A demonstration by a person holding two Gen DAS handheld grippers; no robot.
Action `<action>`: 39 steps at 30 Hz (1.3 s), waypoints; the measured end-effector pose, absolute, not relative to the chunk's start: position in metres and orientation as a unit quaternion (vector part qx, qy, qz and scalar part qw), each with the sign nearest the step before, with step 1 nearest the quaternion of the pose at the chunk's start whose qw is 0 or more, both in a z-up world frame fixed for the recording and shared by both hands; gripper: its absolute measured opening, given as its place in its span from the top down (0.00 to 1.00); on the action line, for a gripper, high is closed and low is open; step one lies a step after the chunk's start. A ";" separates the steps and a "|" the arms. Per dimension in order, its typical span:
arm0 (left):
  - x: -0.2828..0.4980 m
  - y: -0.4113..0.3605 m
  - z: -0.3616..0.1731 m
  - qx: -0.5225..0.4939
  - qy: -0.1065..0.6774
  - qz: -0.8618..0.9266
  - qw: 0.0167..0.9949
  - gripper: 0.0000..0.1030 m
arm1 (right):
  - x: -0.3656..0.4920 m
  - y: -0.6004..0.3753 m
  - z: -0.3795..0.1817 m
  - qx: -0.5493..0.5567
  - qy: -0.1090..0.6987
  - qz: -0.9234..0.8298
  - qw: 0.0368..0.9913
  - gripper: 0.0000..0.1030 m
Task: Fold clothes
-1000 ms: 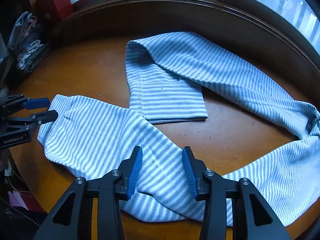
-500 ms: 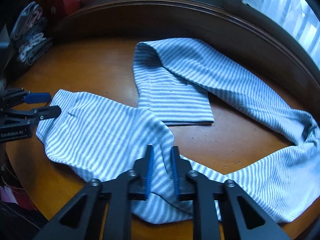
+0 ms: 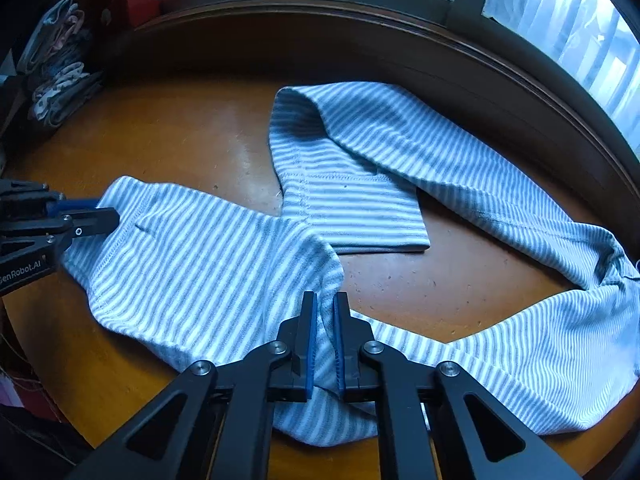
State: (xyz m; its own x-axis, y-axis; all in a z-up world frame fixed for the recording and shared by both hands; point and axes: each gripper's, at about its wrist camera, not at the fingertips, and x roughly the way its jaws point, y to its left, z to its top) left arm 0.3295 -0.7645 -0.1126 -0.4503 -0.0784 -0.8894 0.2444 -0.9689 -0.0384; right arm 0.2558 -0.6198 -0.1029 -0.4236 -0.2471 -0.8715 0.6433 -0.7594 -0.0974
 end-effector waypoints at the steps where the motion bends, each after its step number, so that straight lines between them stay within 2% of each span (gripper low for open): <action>1: 0.328 -0.763 -0.106 0.507 0.066 -0.854 0.098 0.94 | 0.255 -0.618 -0.098 0.453 0.210 -0.823 0.272 0.93; 7: 0.324 -0.778 -0.035 0.412 0.047 -0.904 0.109 0.94 | 0.257 -0.600 -0.024 0.356 0.141 -0.882 0.276 0.93; 11: 0.343 -0.795 -0.025 0.394 0.073 -0.908 0.118 0.94 | 0.283 -0.587 0.000 0.327 0.133 -0.884 0.305 0.93; 16: 0.366 -0.799 -0.060 0.426 0.110 -0.890 0.123 0.94 | 0.319 -0.585 -0.051 0.391 0.197 -0.833 0.339 0.93; 19: 0.378 -0.799 -0.087 0.451 0.132 -0.873 0.126 0.94 | 0.333 -0.581 -0.078 0.443 0.193 -0.801 0.353 0.93; 23: 0.398 -0.804 -0.106 0.472 0.173 -0.856 0.123 0.92 | 0.338 -0.572 -0.084 0.468 0.171 -0.788 0.360 0.93; 26: 0.404 -0.798 -0.108 0.474 0.165 -0.857 0.119 0.91 | 0.339 -0.570 -0.085 0.475 0.177 -0.781 0.365 0.93; 28: 0.405 -0.792 -0.107 0.474 0.153 -0.859 0.120 0.91 | 0.334 -0.574 -0.082 0.470 0.184 -0.788 0.351 0.89; 30: 0.403 -0.790 -0.106 0.473 0.147 -0.860 0.120 0.91 | 0.330 -0.578 -0.080 0.468 0.183 -0.794 0.343 0.69; 31: 0.401 -0.789 -0.105 0.473 0.146 -0.860 0.121 0.91 | 0.327 -0.582 -0.080 0.469 0.180 -0.794 0.343 0.67; 37: 0.402 -0.787 -0.105 0.471 0.143 -0.861 0.124 0.91 | 0.320 -0.614 -0.082 0.468 0.236 -0.801 0.289 0.66; 39: 0.403 -0.788 -0.106 0.473 0.146 -0.860 0.125 0.91 | 0.322 -0.622 -0.081 0.467 0.236 -0.797 0.301 0.66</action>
